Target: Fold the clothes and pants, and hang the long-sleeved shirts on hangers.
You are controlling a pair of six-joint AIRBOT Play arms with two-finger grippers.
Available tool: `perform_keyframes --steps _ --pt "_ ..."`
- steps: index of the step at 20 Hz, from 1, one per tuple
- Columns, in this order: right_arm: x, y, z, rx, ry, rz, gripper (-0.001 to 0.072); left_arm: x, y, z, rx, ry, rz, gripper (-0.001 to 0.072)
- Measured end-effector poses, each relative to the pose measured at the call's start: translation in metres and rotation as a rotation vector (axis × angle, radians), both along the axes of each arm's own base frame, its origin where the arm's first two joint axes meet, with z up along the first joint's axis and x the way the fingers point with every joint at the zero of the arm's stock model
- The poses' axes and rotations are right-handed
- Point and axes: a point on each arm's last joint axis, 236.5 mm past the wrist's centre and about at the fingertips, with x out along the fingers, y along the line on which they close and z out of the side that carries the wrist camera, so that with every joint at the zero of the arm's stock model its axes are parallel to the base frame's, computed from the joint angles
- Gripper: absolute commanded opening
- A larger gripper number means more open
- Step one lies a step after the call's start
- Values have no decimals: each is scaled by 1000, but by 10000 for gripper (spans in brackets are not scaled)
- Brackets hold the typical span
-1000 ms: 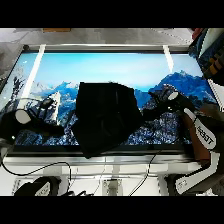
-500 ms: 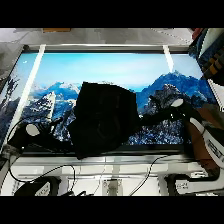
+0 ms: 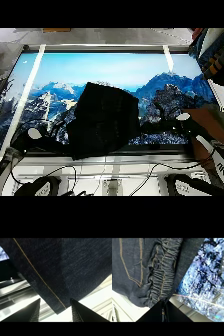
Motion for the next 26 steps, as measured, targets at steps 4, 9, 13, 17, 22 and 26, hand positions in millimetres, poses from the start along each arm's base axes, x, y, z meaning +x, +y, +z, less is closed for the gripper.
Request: perform_keyframes --steps 4,9,13,17,22,26 --pt "2 3 4 23 -3 -24 29 -2 -5 -6 -5 -16 -17 451" --pt "1 5 6 39 -2 -30 30 -13 -19 -16 2 -35 -95 162" --pt "-5 12 16 80 2 6 29 -14 -30 -15 -9 -50 -136 10" --pt "-2 19 56 119 -101 64 28 2 -43 18 -65 -93 -214 10" --pt "0 25 158 139 -369 117 28 72 -42 126 -99 -365 -249 11" --pt "-25 37 262 235 -578 103 29 119 -22 262 -59 -792 -170 11"
